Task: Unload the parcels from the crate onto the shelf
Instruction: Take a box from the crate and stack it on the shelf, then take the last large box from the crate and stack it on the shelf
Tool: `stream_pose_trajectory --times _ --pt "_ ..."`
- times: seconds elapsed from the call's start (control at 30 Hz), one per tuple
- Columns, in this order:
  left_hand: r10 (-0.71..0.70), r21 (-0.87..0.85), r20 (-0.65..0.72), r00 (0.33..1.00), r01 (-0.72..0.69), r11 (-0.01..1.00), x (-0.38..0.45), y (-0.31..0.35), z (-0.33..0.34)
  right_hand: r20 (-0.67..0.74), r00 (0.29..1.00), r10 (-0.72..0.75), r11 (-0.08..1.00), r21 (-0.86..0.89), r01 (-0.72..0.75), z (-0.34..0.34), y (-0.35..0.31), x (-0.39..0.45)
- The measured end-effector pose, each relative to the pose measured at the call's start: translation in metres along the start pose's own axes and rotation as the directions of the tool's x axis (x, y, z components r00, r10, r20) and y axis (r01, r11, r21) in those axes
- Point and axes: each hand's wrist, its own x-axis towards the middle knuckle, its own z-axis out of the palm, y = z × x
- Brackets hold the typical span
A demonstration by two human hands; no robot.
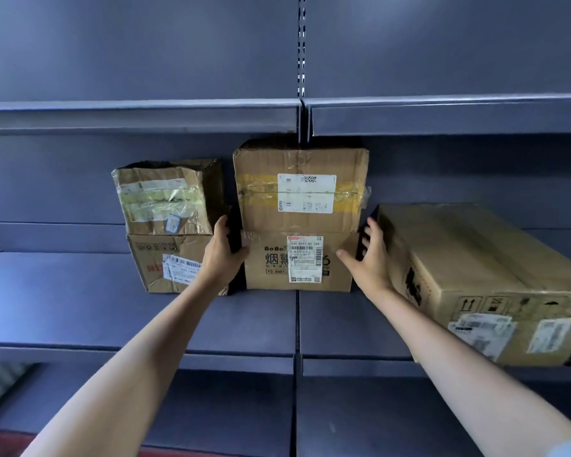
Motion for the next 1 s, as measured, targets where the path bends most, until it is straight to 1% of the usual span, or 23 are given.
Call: stream_pose_trajectory --times 0.17,0.27,0.43,0.53,0.67,0.77,0.87,1.0 --pt "0.038 0.169 0.032 0.999 -0.043 0.985 -0.038 0.002 -0.012 0.052 0.999 -0.003 0.999 -0.048 0.005 -0.001 -0.006 -0.038" --pt "0.055 0.25 0.073 0.996 -0.072 0.965 -0.067 -0.001 -0.018 0.132 0.991 0.019 0.994 -0.113 -0.004 0.0 -0.009 -0.067" --pt "0.074 0.396 0.229 0.971 -0.163 0.904 -0.11 -0.025 -0.031 0.254 0.966 -0.044 0.94 -0.318 0.126 0.005 -0.021 -0.116" --pt "0.089 0.427 0.271 0.958 -0.202 0.881 -0.13 -0.042 -0.043 0.331 0.944 0.016 0.911 -0.394 0.122 0.014 -0.026 -0.144" --pt "0.077 0.422 0.339 0.938 -0.225 0.878 -0.16 -0.074 -0.067 0.337 0.937 0.089 0.866 -0.492 0.095 0.032 -0.032 -0.186" --pt "0.052 0.462 0.397 0.916 -0.248 0.852 -0.179 -0.109 -0.087 0.34 0.933 0.117 0.784 -0.609 0.124 0.051 -0.032 -0.223" --pt "-0.01 0.49 0.449 0.893 -0.237 0.839 -0.2 -0.143 -0.105 0.357 0.913 0.196 0.718 -0.687 0.114 0.068 -0.028 -0.262" --pt "-0.11 0.515 0.526 0.843 -0.213 0.83 -0.235 -0.183 -0.122 0.377 0.871 0.314 0.652 -0.753 0.091 0.081 -0.021 -0.318"
